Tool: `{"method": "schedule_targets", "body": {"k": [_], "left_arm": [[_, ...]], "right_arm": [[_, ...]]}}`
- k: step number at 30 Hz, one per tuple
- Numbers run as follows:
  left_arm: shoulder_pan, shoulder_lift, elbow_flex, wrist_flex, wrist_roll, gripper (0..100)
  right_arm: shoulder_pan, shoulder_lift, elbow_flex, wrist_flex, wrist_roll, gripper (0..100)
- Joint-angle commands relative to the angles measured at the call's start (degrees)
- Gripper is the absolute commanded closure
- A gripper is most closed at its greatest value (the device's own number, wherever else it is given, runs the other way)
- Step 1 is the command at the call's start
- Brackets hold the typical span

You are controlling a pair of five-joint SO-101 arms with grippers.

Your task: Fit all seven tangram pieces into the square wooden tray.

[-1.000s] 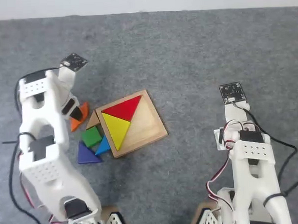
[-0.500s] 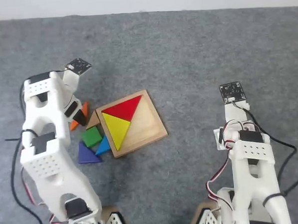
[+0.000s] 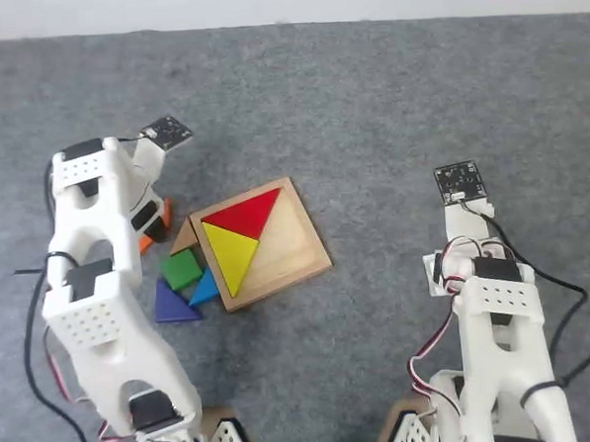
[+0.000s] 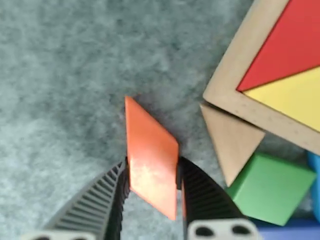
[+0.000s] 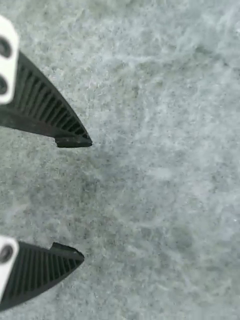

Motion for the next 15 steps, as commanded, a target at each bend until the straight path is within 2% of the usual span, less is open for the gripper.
{"method": "schedule_targets", "body": {"k": [1, 9, 15], "left_arm": [[-0.1, -0.3, -4.4, 3.3, 0.5, 97], [-0.1, 0.1, -14.6, 12.9, 9.8, 99], [-0.1, 0.1, -15.3, 12.6, 11.3, 97]], "right_arm": [[0.4, -0.8, -0.3, -1.0, 0.3, 69.2], [0.4, -0.8, -0.3, -1.0, 0.3, 69.2], [0.4, -0.8, -0.2, -1.0, 0.3, 69.2]]}}
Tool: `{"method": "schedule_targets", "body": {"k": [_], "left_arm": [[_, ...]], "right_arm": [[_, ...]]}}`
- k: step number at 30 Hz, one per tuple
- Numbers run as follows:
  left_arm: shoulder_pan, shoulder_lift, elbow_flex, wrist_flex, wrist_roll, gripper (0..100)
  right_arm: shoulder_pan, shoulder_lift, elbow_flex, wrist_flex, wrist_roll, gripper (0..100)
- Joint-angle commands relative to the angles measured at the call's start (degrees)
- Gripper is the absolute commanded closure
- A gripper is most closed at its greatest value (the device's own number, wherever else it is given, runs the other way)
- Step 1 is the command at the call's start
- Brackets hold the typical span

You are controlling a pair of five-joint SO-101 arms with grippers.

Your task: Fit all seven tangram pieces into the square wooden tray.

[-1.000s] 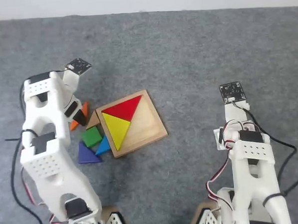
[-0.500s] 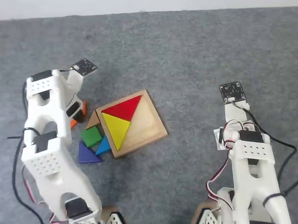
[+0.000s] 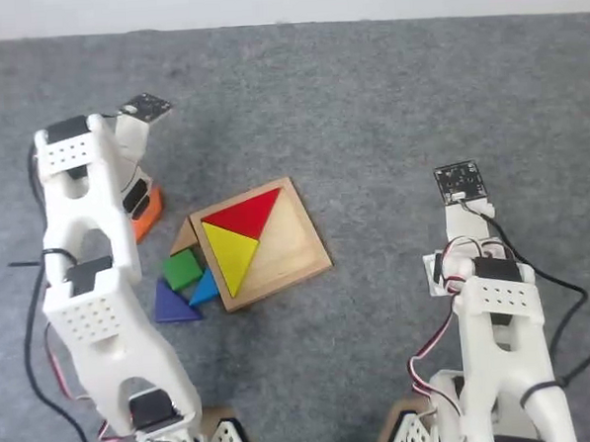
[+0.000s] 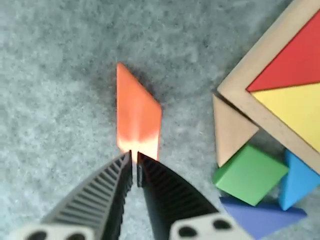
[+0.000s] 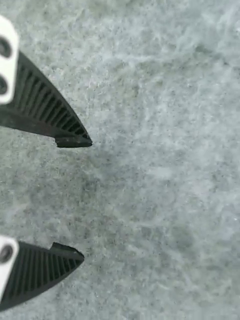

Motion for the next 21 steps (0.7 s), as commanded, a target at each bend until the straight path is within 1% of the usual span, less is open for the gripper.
{"method": "schedule_targets", "body": {"k": [1, 3, 5, 8, 11, 16, 19, 21], "left_arm": [[0.3, -1.2, -2.1, -0.4, 1.1, 95], [0.3, -1.2, -1.9, -2.4, 1.7, 90], [0.3, -1.1, -1.6, -4.3, 3.6, 87], [0.2, 1.8, -0.7, -7.6, 4.3, 87], [-0.3, 6.2, -1.9, -9.1, 4.3, 87], [-3.0, 11.3, -10.0, -8.5, 6.2, 87], [-5.0, 14.0, -16.5, -5.1, 5.9, 87], [-6.1, 16.1, -20.2, -2.6, 4.4, 87]], "right_arm": [[0.4, -0.8, -0.2, -1.0, 0.3, 69.2], [0.4, -0.8, -0.2, -1.0, 0.3, 69.2], [0.4, -0.8, -0.2, -1.0, 0.3, 69.2], [0.4, -0.8, -0.2, -1.0, 0.3, 69.2], [0.4, -0.8, -0.2, -0.8, 0.3, 69.2], [0.3, -0.8, -0.2, -0.7, 0.3, 69.2], [0.3, -0.8, -0.2, -0.8, 0.3, 69.2], [0.3, -0.8, -0.2, -0.8, 0.3, 69.2]]}}
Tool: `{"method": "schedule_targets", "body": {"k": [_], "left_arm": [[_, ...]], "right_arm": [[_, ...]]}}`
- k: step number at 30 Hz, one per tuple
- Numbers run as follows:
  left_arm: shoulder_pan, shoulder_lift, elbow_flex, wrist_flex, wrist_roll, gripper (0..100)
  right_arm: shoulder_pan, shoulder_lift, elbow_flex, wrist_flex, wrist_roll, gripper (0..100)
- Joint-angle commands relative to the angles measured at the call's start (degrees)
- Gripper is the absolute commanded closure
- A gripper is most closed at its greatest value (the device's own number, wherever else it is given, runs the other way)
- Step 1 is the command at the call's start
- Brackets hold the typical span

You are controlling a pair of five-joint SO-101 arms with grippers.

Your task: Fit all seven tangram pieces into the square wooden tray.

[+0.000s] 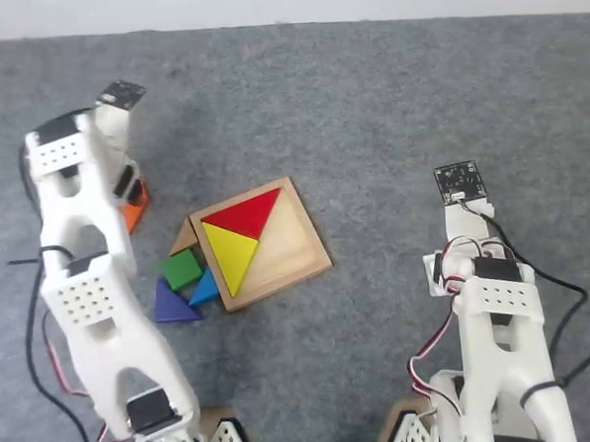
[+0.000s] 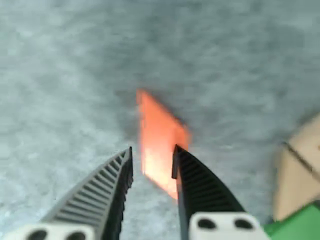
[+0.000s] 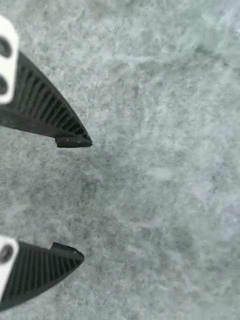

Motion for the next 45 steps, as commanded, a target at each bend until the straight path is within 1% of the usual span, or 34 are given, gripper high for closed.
{"method": "schedule_targets", "body": {"k": [1, 5, 11, 15, 17, 20, 27, 29, 33, 34, 36, 39, 42, 45], "left_arm": [[-2.8, 3.6, -6.3, 4.1, -1.3, 87], [-4.9, 8.4, -12.2, 6.2, -1.7, 87], [-5.6, 12.9, -20.8, 9.5, -2.5, 89], [-4.9, 13.0, -33.9, 17.9, -0.8, 89], [-4.5, 12.9, -37.6, 17.8, 0.7, 89], [-4.2, 13.3, -37.7, 17.9, 1.1, 89], [-2.1, 10.6, -29.0, 18.0, 1.0, 89], [-0.9, 6.2, -22.3, 18.0, 1.2, 89], [1.5, -8.0, -3.7, 17.0, 0.8, 89], [1.8, -11.3, 0.3, 14.6, 1.0, 89], [1.9, -15.3, 6.7, 7.4, 1.8, 89], [1.7, -16.4, 13.4, -2.0, 4.6, 89], [1.5, -13.8, 15.8, -7.3, 4.7, 89], [0.2, -10.2, 14.6, -10.1, 4.7, 89]], "right_arm": [[0.3, -0.8, -0.2, -0.8, 0.3, 69.2], [0.3, -0.8, -0.2, -0.8, 0.3, 69.2], [0.3, -0.8, -0.2, -0.9, 0.3, 69.2], [0.3, -0.8, -0.2, -1.0, 0.3, 69.2], [0.3, -0.8, -0.2, -1.0, 0.3, 69.2], [0.3, -0.8, -0.2, -1.0, 0.3, 69.2], [0.3, -0.8, -0.2, -1.1, 0.3, 69.2], [0.3, -0.8, -0.2, -1.1, 0.3, 69.2], [0.3, -0.8, -0.2, -1.1, 0.2, 69.2], [0.3, -0.8, -0.2, -1.1, 0.2, 69.2], [0.0, -0.8, -0.2, -1.1, 0.2, 69.2], [-1.1, -0.8, 0.3, -1.0, 0.4, 69.2], [-1.1, -1.0, 0.6, -1.1, 0.6, 69.2], [-1.1, -1.0, 0.6, -1.1, 0.6, 69.2]]}}
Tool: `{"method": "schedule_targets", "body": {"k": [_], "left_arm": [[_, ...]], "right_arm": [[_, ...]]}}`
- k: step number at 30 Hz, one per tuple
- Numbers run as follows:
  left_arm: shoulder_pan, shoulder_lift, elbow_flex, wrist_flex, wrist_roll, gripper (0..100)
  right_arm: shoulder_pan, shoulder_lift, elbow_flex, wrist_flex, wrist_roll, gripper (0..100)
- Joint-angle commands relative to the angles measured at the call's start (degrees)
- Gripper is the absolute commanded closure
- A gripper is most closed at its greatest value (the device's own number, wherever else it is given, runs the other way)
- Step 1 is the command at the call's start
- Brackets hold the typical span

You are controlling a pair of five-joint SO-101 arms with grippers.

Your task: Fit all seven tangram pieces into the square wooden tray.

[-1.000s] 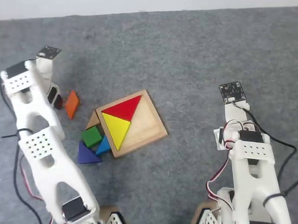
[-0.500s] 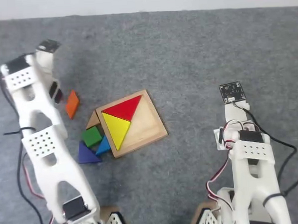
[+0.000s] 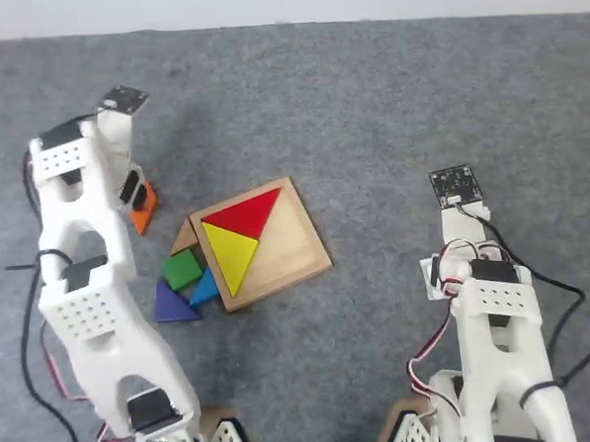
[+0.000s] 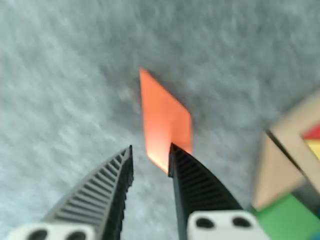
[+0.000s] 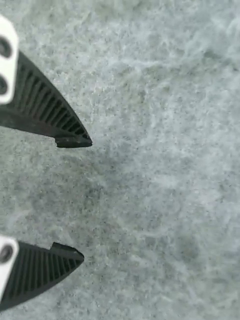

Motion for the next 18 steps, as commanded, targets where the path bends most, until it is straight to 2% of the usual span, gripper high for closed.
{"method": "schedule_targets", "body": {"k": [1, 9, 12, 18], "left_arm": [[-1.3, 1.5, -1.7, -3.3, 0.6, 89], [-5.5, 6.1, -7.7, 0.0, -2.3, 89], [-6.9, 4.8, -10.2, 0.4, -0.7, 89], [-3.0, -1.2, -14.0, 10.9, -0.4, 89]], "right_arm": [[-0.5, -1.1, -0.4, -1.1, 0.6, 69.2], [-0.5, -1.3, -0.4, -1.1, 0.6, 69.1], [-0.5, -1.3, -0.4, -1.1, 0.6, 69.1], [-0.7, -1.2, -0.4, -1.1, 0.6, 69.1]]}}
